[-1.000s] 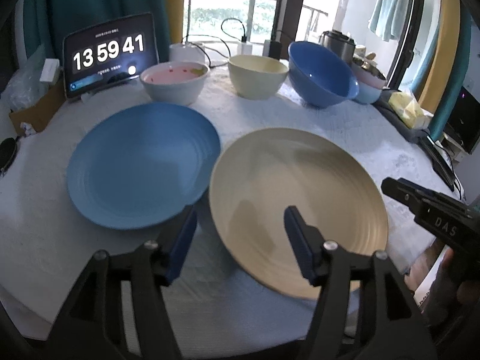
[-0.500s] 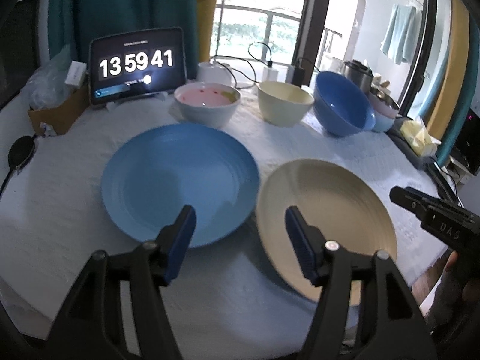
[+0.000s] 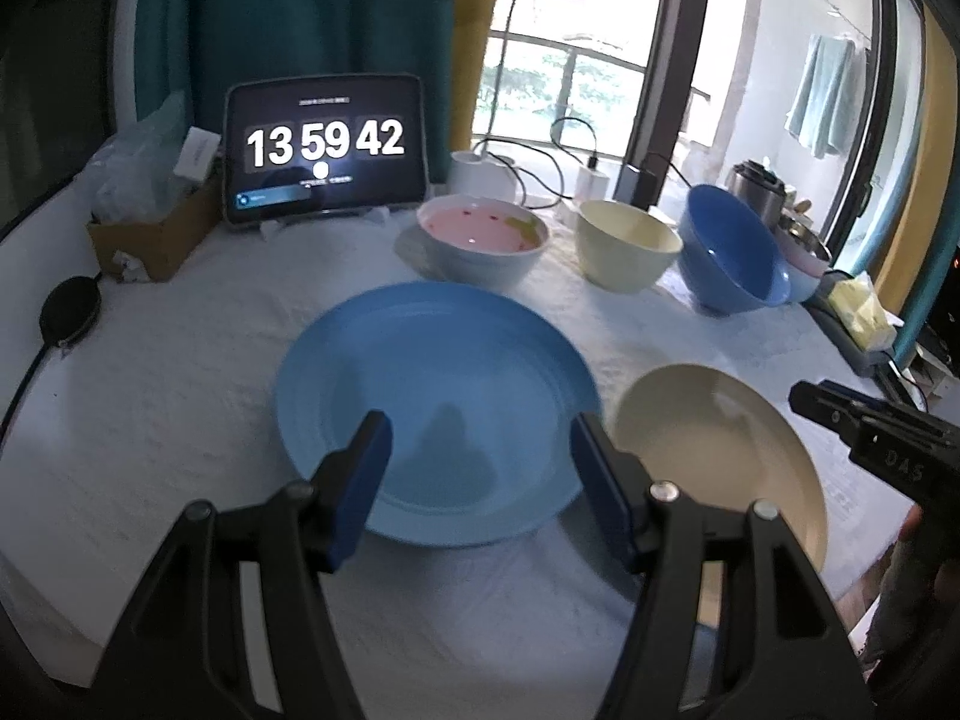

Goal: Organize plates and bowls

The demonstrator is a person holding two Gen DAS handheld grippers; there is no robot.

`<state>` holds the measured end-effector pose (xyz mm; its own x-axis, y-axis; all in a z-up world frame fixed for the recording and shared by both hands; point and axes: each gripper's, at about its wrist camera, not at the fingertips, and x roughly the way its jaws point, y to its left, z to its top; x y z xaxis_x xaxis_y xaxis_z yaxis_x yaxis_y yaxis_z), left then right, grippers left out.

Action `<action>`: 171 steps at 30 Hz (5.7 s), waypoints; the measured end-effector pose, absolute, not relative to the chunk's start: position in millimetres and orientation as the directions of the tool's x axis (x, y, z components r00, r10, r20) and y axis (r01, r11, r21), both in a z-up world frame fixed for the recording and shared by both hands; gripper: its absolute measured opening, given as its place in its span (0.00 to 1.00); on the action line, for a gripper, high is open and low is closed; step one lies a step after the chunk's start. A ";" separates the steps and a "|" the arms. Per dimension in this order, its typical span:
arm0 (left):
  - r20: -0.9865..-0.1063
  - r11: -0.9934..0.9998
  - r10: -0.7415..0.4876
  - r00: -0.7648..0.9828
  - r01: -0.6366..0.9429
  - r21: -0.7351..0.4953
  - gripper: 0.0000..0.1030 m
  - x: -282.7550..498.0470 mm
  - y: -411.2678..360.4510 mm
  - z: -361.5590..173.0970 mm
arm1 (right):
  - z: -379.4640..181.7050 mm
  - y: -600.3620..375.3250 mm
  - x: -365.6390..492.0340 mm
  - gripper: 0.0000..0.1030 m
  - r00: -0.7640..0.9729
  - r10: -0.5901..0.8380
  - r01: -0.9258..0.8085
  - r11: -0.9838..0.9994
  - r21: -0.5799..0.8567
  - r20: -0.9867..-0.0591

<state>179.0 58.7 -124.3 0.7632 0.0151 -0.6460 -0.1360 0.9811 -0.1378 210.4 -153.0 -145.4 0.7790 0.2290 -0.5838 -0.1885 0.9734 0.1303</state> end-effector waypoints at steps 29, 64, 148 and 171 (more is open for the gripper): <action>-0.664 0.960 0.088 0.742 -0.242 -0.143 0.62 201.9 124.4 -138.3 | -141.6 -81.9 259.8 0.34 0.735 0.278 -0.282 0.955 0.094 -0.618; -0.769 0.938 0.090 0.632 -0.314 -0.148 0.62 243.9 155.0 -182.6 | -178.9 -29.0 317.9 0.34 0.611 0.329 -0.361 0.925 0.117 -0.720; -0.757 1.000 -0.030 0.653 0.019 -0.022 0.48 188.5 -37.2 -149.5 | -177.3 -204.1 208.9 0.24 0.735 0.274 -0.156 0.959 0.239 -0.621; -0.757 0.996 0.069 0.650 -0.001 0.090 0.50 198.8 -53.7 -162.6 | -193.9 -218.2 214.8 0.24 0.717 0.287 -0.138 0.952 0.274 -0.635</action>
<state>198.8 -53.7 -162.6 0.6502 0.0692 -0.7566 -0.0014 0.9960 0.0899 214.8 -218.2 -193.9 0.7170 0.2869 -0.6353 -0.1377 0.9517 0.2743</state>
